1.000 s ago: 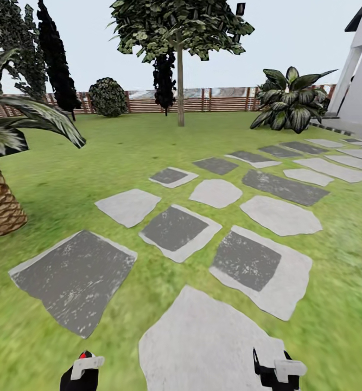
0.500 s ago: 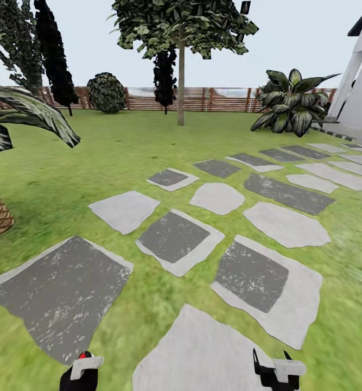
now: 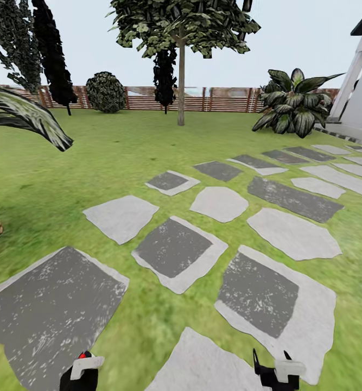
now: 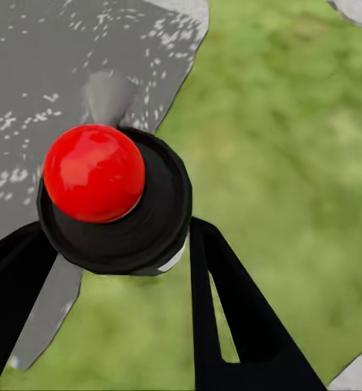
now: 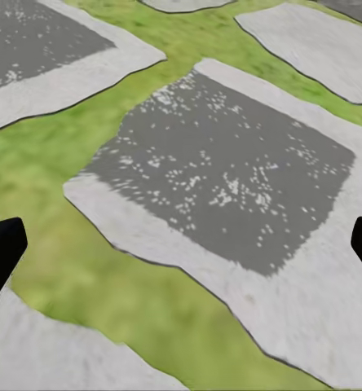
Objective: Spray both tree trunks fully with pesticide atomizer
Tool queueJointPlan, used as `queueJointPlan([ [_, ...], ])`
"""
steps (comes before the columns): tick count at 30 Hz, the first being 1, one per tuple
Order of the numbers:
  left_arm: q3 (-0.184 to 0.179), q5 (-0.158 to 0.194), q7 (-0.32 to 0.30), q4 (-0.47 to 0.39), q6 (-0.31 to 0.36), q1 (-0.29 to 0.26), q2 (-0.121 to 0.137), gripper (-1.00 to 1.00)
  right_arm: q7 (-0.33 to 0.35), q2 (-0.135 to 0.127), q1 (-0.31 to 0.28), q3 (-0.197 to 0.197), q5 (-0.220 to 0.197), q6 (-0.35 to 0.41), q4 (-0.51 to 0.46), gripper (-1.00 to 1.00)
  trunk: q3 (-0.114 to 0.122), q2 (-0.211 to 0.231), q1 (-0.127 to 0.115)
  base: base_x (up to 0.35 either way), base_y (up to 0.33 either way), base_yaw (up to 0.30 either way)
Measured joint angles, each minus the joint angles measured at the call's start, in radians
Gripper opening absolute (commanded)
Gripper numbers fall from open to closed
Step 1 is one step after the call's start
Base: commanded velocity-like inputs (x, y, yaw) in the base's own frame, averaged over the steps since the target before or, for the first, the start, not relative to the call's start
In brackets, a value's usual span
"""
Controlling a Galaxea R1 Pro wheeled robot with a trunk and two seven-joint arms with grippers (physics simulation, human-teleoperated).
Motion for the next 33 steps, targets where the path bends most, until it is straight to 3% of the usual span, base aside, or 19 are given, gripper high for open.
queueJointPlan([
  [33, 0.000, 0.000, 0.000, 0.000, -0.001, 0.000, 0.000, -1.00, 0.000, 0.000, 0.000, 0.000, 0.000, 0.000, 0.000, 1.00, 0.000, 0.000, 0.000, 0.339, 0.000, 0.000],
])
